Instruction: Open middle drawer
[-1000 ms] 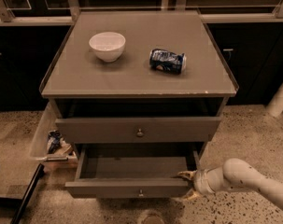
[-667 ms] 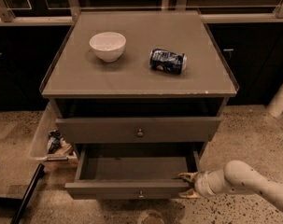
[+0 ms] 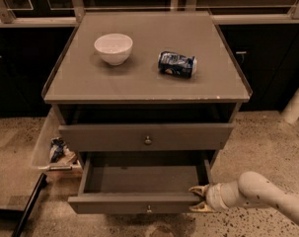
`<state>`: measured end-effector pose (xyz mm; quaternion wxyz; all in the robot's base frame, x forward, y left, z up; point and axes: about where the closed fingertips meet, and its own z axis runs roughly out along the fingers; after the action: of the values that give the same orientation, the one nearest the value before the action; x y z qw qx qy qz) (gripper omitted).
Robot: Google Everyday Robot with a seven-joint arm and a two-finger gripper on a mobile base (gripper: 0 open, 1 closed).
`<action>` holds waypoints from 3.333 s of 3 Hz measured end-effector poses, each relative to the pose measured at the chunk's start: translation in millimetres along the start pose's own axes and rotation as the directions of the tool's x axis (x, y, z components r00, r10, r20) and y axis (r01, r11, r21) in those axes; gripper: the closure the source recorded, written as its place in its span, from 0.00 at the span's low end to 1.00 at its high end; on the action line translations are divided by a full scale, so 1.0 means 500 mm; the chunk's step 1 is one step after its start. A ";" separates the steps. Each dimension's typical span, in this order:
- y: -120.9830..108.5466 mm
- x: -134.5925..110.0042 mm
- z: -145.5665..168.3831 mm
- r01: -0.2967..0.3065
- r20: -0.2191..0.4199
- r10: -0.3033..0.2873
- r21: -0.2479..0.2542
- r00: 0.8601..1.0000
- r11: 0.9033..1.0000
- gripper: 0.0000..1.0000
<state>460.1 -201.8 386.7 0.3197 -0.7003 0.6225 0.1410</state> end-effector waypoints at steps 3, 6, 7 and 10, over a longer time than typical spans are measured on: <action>0.001 -0.001 0.000 0.000 0.000 0.000 0.000 1.000 1.000 0.58; 0.107 -0.009 -0.022 0.059 -0.002 -0.059 -0.015 0.998 0.998 0.61; 0.104 -0.013 -0.028 0.059 -0.002 -0.059 -0.015 0.998 0.998 0.58; 0.104 -0.013 -0.028 0.059 -0.002 -0.059 -0.015 0.998 0.998 0.00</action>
Offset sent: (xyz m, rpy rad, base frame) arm -0.0003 0.0004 0.0000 0.0000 0.0000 0.0000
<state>406.0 -206.3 386.9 0.3177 -0.7210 0.6008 0.1353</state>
